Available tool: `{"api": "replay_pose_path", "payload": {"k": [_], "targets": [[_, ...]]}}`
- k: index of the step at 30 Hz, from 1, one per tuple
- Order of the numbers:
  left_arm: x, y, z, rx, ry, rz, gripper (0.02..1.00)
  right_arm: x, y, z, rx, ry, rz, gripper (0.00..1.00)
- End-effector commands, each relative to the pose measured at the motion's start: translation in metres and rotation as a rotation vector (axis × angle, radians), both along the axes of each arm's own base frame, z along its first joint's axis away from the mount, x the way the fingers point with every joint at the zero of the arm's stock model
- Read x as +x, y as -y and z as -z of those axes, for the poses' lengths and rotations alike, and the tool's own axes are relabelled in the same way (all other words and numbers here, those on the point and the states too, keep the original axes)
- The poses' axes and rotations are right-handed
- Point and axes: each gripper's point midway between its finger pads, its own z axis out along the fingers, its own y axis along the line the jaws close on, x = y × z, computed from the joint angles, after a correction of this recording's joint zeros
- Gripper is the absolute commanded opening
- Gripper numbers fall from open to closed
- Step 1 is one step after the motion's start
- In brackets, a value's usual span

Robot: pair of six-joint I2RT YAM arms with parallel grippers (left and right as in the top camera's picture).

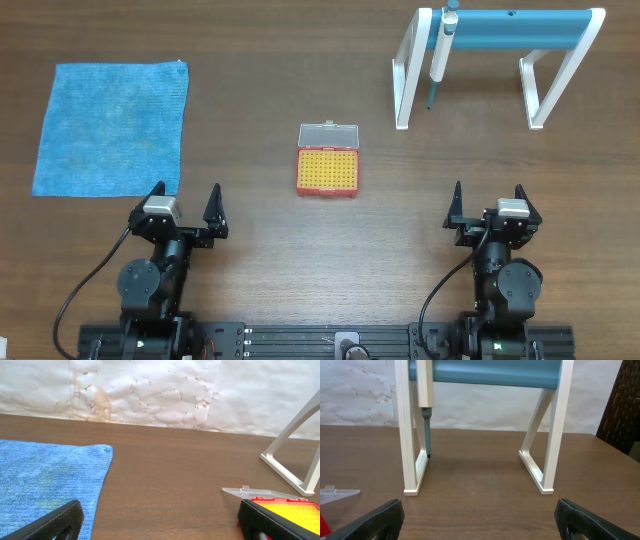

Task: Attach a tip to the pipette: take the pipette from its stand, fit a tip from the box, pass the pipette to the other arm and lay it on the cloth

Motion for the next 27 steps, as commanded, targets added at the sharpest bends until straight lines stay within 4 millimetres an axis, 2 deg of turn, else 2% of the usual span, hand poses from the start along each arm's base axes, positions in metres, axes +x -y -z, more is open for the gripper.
{"api": "replay_pose_path", "payload": {"k": [1, 7, 10, 14, 20, 27], "targets": [[0.000, -0.001, 0.002, -0.011, -0.008, -0.007, 0.998, -0.001, 0.003, 0.001, 0.018, -0.001, 0.020, 0.976], [0.000, -0.001, 0.002, -0.011, -0.008, -0.007, 0.996, 0.002, 0.003, 0.010, 0.122, -0.051, 0.030, 0.978], [0.000, -0.001, 0.002, -0.011, -0.008, -0.007, 0.996, 0.007, 0.002, 0.004, 0.126, -0.065, 0.024, 0.987], [0.000, -0.001, 0.002, -0.011, -0.008, -0.007, 0.998, 0.026, -0.012, -0.014, 0.126, -0.044, -0.051, 0.998], [0.000, -0.001, 0.002, -0.011, -0.008, -0.007, 0.996, 0.073, -0.025, -0.032, 0.125, -0.008, -0.095, 0.998], [0.000, -0.001, 0.002, -0.011, -0.008, -0.007, 0.996, 0.135, -0.025, -0.053, 0.121, 0.085, -0.101, 0.985]]}}
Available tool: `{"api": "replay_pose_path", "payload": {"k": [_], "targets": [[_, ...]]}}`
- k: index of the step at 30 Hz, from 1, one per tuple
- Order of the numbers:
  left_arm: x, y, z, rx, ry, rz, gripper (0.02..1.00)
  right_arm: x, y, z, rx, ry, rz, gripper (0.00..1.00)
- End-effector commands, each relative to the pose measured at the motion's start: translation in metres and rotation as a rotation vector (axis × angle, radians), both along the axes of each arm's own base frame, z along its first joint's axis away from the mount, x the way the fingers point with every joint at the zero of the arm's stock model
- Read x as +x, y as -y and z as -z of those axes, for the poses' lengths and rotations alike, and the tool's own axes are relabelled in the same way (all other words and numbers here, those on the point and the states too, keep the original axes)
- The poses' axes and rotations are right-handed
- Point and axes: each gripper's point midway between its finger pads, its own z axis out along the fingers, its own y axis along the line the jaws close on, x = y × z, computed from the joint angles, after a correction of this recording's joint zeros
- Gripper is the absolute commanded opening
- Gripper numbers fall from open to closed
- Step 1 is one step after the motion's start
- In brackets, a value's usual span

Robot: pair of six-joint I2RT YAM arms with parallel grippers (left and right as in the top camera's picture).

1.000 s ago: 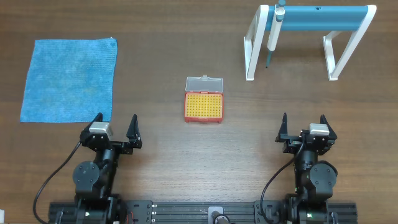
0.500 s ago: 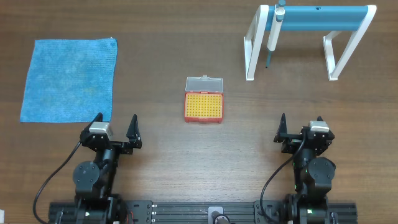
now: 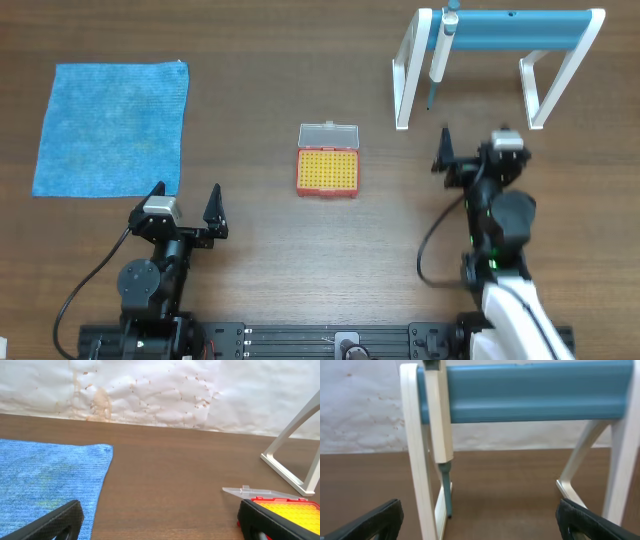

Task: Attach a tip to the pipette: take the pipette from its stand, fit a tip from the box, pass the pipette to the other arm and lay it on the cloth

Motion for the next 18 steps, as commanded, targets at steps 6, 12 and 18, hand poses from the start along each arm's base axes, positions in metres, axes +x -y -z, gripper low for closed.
{"api": "replay_pose_path", "payload": {"k": [6, 12, 18], "targets": [[0.000, -0.001, 0.002, -0.011, -0.008, -0.007, 0.996, 0.059, -0.006, -0.010, 0.013, 0.039, -0.017, 0.985], [0.000, -0.001, 0.002, -0.011, -0.008, -0.007, 0.996, 0.071, -0.011, -0.014, 0.014, 0.044, -0.031, 0.985], [0.000, -0.001, 0.002, -0.011, -0.008, -0.007, 0.996, 0.086, -0.012, -0.011, 0.013, 0.032, -0.033, 0.985]]}}
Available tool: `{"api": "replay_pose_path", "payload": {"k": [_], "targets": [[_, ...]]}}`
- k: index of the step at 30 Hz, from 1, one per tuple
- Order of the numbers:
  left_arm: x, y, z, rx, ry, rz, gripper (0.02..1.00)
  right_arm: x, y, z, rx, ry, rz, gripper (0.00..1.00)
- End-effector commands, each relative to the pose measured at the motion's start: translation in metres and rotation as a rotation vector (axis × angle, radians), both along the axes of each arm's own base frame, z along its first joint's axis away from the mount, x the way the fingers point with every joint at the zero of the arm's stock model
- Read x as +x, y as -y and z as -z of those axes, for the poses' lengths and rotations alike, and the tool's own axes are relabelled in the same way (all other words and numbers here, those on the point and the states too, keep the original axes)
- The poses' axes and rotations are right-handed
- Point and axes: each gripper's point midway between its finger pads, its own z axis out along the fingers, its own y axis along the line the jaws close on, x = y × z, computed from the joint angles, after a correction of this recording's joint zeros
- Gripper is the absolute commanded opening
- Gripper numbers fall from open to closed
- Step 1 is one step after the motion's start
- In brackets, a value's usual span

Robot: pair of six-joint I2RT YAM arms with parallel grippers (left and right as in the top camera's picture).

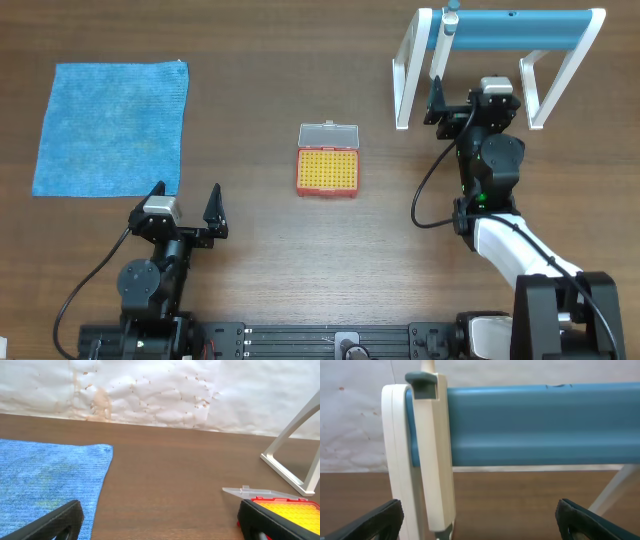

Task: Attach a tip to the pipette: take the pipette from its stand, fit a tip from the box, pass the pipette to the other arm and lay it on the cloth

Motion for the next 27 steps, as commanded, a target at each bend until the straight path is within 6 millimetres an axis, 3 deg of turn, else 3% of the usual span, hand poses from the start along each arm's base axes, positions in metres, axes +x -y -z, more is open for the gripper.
{"api": "replay_pose_path", "payload": {"k": [1, 8, 19, 27], "targets": [[0.000, -0.001, 0.002, -0.011, -0.008, -0.007, 0.996, 0.014, -0.005, -0.001, 0.012, 0.002, -0.018, 0.985], [0.000, -0.001, 0.002, -0.011, -0.008, -0.007, 0.996, 0.033, -0.021, -0.004, 0.012, 0.008, -0.104, 0.982], [0.000, -0.001, 0.002, -0.011, -0.008, -0.007, 0.996, 0.045, -0.016, 0.011, -0.007, -0.024, -0.079, 0.974], [0.000, -0.001, 0.002, -0.011, -0.008, -0.007, 0.998, 0.051, -0.005, 0.011, -0.007, -0.023, -0.042, 0.974]]}}
